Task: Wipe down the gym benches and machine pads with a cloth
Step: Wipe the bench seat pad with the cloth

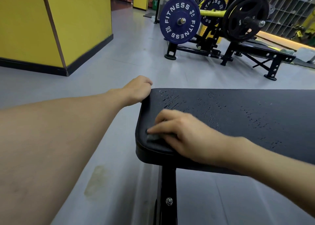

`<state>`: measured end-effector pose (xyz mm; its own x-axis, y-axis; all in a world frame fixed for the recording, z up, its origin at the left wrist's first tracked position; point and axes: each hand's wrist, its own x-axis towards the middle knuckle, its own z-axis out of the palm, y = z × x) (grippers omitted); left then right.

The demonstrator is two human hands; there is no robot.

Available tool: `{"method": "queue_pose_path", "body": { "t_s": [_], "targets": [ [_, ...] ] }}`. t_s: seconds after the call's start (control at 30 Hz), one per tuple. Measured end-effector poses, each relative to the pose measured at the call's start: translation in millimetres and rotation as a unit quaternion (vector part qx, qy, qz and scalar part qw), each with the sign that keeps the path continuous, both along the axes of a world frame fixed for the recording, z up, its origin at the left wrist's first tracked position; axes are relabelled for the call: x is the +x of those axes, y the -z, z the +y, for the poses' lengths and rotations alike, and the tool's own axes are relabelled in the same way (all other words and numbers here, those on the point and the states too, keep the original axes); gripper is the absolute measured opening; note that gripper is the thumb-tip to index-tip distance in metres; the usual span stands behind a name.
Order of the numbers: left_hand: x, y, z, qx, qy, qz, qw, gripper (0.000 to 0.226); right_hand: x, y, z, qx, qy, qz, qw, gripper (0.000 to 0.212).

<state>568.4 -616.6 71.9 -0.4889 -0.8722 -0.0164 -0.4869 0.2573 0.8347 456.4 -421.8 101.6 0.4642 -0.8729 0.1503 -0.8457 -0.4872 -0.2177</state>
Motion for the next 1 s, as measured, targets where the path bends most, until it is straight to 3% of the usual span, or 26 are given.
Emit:
{"method": "queue_pose_path", "body": {
  "t_s": [0.1,0.2,0.3,0.47,0.67,0.83,0.9,1.0],
  "targets": [
    [-1,-2,1,0.043,0.003,0.043,0.998,0.024,-14,4,-34,-0.045,0.103,-0.006,0.994,0.033],
    [0,-4,-1,0.086,-0.005,0.071,0.994,0.015,8,9,-21,-0.039,0.038,0.009,0.998,0.036],
    [1,-3,-5,0.095,-0.019,0.073,0.993,0.035,8,4,-23,-0.001,-0.016,0.006,1.0,0.035],
    [1,2,-11,0.106,-0.029,0.074,0.991,0.053,-19,7,-89,-0.045,0.141,0.0,0.989,0.034],
    [-1,4,-17,0.11,-0.043,0.089,0.989,0.058,11,9,-54,0.002,-0.015,-0.002,1.0,0.032],
    [-2,4,-17,0.106,-0.008,0.09,0.99,0.054,-31,11,-138,-0.027,0.177,0.014,0.984,0.042],
    [-3,2,-15,0.089,0.008,0.079,0.993,0.056,-28,12,-139,-0.009,0.183,0.023,0.983,0.043],
    [-11,-1,-12,0.048,0.024,0.081,0.995,0.057,-14,6,-92,0.02,0.107,-0.02,0.994,0.039]
  ]
}}
